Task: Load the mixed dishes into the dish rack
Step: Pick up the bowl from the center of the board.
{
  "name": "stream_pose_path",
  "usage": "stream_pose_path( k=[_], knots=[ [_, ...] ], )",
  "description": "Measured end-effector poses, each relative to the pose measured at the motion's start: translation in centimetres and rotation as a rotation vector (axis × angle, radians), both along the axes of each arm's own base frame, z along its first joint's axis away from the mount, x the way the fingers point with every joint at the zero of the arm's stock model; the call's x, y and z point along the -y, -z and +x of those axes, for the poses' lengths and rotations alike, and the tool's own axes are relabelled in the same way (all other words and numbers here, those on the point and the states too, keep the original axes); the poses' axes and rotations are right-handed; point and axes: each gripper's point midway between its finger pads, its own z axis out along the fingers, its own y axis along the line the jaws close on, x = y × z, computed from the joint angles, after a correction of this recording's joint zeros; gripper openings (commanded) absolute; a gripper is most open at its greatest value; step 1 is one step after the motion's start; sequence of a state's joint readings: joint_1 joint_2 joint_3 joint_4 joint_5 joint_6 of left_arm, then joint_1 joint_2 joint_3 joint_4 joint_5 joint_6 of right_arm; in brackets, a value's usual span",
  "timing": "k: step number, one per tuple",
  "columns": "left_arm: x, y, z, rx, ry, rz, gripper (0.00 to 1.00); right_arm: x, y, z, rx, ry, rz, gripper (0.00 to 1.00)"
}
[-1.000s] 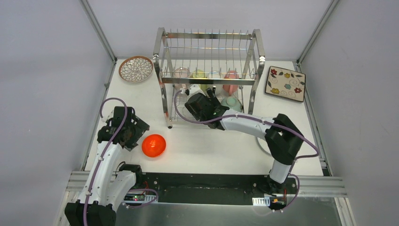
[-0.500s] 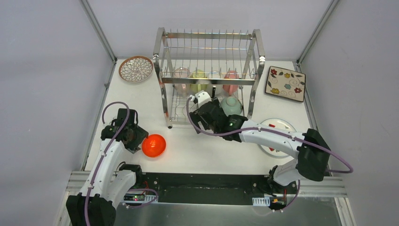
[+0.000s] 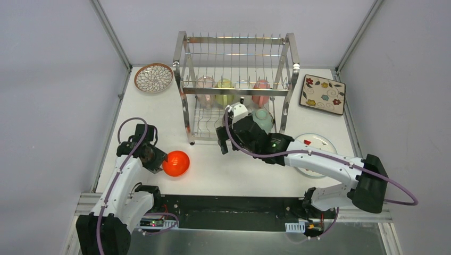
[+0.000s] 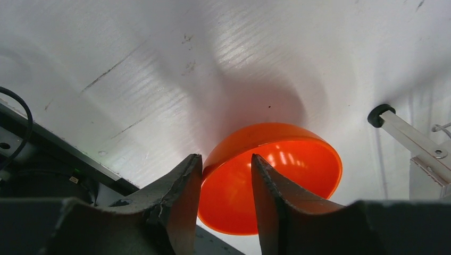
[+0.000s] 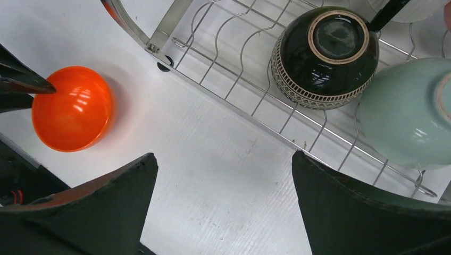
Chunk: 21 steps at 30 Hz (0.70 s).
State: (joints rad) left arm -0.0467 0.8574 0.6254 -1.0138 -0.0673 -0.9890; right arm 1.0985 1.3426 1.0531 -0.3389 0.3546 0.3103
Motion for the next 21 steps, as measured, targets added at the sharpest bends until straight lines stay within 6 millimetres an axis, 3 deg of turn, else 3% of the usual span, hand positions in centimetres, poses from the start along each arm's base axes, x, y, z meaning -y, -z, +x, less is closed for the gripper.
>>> stream_pose_path(
  k=[5,8,12,16,21],
  knots=[
    [0.6,1.1,-0.5,-0.033,-0.001,-0.036,0.33,0.6,-0.8,-0.5,-0.019,0.041,0.064,0.99],
    [1.0,1.7,-0.7,-0.051,0.008,-0.049,0.15,1.0,-0.9,-0.7,-0.03,0.061,0.089,0.99],
    [1.5,1.8,-0.5,-0.041,0.025,-0.072,0.02,1.2,-0.5,-1.1,-0.051,0.07,0.113,0.98],
    [1.8,1.6,-0.1,-0.016,0.033,-0.085,0.0,0.6,0.1,-1.8,-0.095,0.058,0.152,0.96],
    [2.5,1.0,-0.1,0.012,0.06,-0.119,0.0,-1.7,0.3,-3.3,-0.196,0.04,0.295,0.96]
  ],
)
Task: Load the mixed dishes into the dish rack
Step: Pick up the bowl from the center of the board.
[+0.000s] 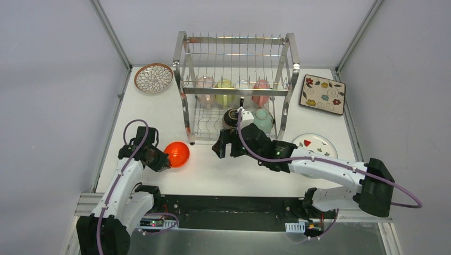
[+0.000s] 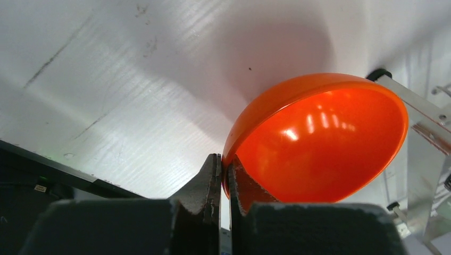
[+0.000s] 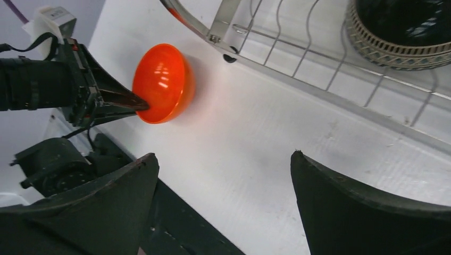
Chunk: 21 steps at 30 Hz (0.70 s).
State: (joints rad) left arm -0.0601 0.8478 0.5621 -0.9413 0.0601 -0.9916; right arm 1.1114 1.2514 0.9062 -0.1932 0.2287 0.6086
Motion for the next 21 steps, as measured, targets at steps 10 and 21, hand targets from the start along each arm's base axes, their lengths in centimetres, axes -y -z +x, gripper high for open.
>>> stream_pose_path(
  k=[10,21],
  knots=[
    [4.5,-4.9,1.1,0.319,0.239,-0.196,0.0,-3.5,1.5,-1.6,-0.169,0.036,0.179,0.98],
    [9.0,-8.6,0.9,0.525,0.476,-0.421,0.0,-5.0,0.0,-2.0,-0.182,0.012,0.308,0.99]
  ],
)
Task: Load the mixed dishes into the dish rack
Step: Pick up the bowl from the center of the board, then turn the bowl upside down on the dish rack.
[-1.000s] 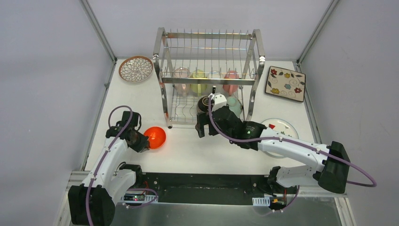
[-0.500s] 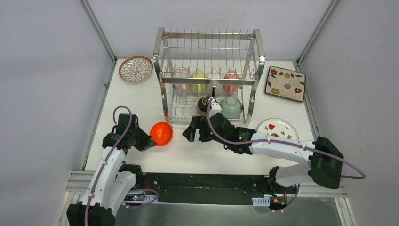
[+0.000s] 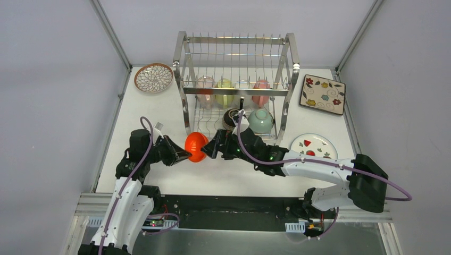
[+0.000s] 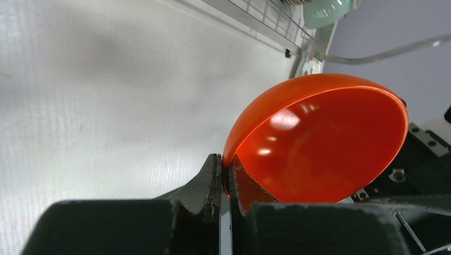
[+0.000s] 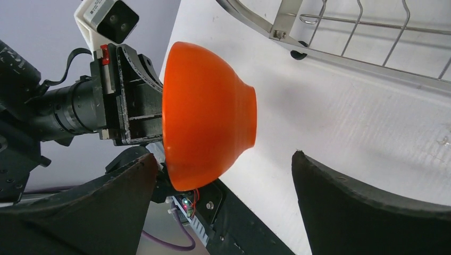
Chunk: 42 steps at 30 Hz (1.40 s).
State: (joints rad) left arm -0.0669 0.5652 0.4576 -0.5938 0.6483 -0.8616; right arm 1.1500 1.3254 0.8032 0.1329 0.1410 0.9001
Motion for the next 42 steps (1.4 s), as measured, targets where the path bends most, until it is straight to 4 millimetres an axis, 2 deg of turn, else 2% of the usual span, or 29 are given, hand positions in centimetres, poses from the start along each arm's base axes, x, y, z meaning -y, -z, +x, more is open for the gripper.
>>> stream_pose_path(
  k=[9,16,21,26,32,33,36,39,42],
  knots=[
    [1.8,-1.8,-0.3,0.1,0.133,-0.079,0.0,-0.5,-0.7,-0.2,-0.012,-0.008,0.041,0.98],
    [2.2,-2.0,-0.4,0.128,0.171,-0.107,0.0,-1.4,-0.8,-0.2,-0.026,-0.02,0.076,0.79],
    [2.3,-1.7,-0.4,0.097,0.165,-0.124,0.0,-1.9,-1.5,-0.3,-0.014,-0.035,0.114,0.71],
    [2.4,-1.4,-0.2,0.085,0.162,-0.128,0.0,-1.7,-0.7,-0.3,-0.008,-0.028,0.129,0.55],
    [2.4,-1.2,-0.2,0.076,0.16,-0.13,0.0,-1.5,-0.4,-0.2,-0.01,-0.02,0.14,0.53],
    [2.4,-1.2,-0.2,0.074,0.16,-0.129,0.04,-1.5,-0.4,-0.1,-0.011,-0.018,0.142,0.53],
    [2.4,-1.0,-0.2,0.066,0.162,-0.128,0.26,-1.3,-0.3,0.1,-0.016,-0.01,0.145,0.53],
    [2.4,-0.8,-0.1,0.057,0.16,-0.125,0.36,-0.8,0.2,0.3,-0.018,0.001,0.136,0.53],
    [2.4,-0.8,0.1,0.05,0.161,-0.12,0.53,0.2,1.2,0.7,-0.023,0.021,0.115,0.53]
  ],
)
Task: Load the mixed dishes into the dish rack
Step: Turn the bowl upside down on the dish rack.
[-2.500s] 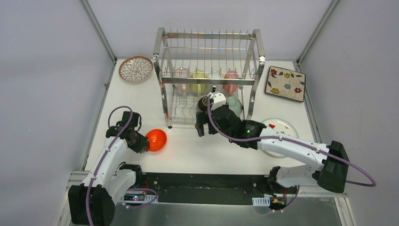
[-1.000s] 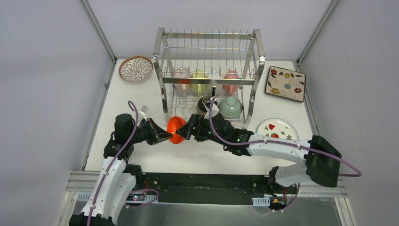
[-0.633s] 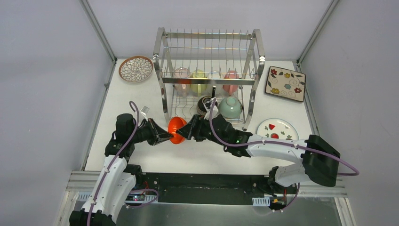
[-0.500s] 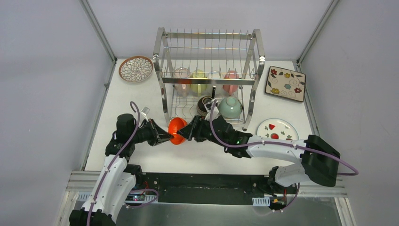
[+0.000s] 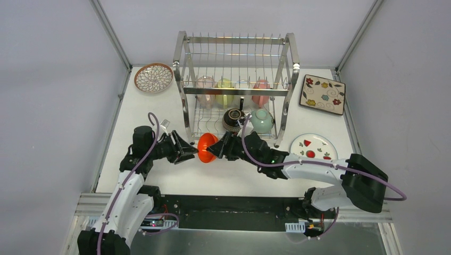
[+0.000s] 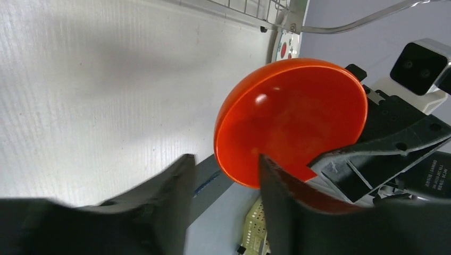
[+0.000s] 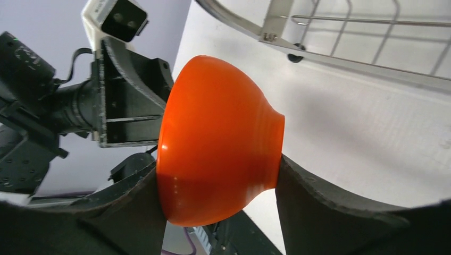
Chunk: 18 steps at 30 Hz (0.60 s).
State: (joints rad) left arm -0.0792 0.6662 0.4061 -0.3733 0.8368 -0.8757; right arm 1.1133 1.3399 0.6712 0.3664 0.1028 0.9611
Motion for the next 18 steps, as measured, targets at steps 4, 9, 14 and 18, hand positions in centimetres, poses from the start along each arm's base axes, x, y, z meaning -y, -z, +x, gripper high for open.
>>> stream_pose_path(
  k=[4,9,14,18],
  knots=[
    [-0.1,-0.3,0.5,0.003,-0.001,0.019,0.81,1.0,0.6,0.5,0.025,0.012,-0.034,0.52],
    [-0.4,-1.2,1.1,0.036,-0.007,0.054,0.99,1.5,-0.1,1.0,0.112,0.004,-0.062,0.52],
    [-1.5,-2.8,2.1,0.092,-0.04,0.153,0.99,2.2,0.5,1.6,0.208,-0.006,-0.149,0.51],
    [-3.4,-4.5,3.5,0.152,-0.108,0.294,0.99,2.7,0.7,2.2,0.31,-0.037,-0.247,0.51]
  ],
)
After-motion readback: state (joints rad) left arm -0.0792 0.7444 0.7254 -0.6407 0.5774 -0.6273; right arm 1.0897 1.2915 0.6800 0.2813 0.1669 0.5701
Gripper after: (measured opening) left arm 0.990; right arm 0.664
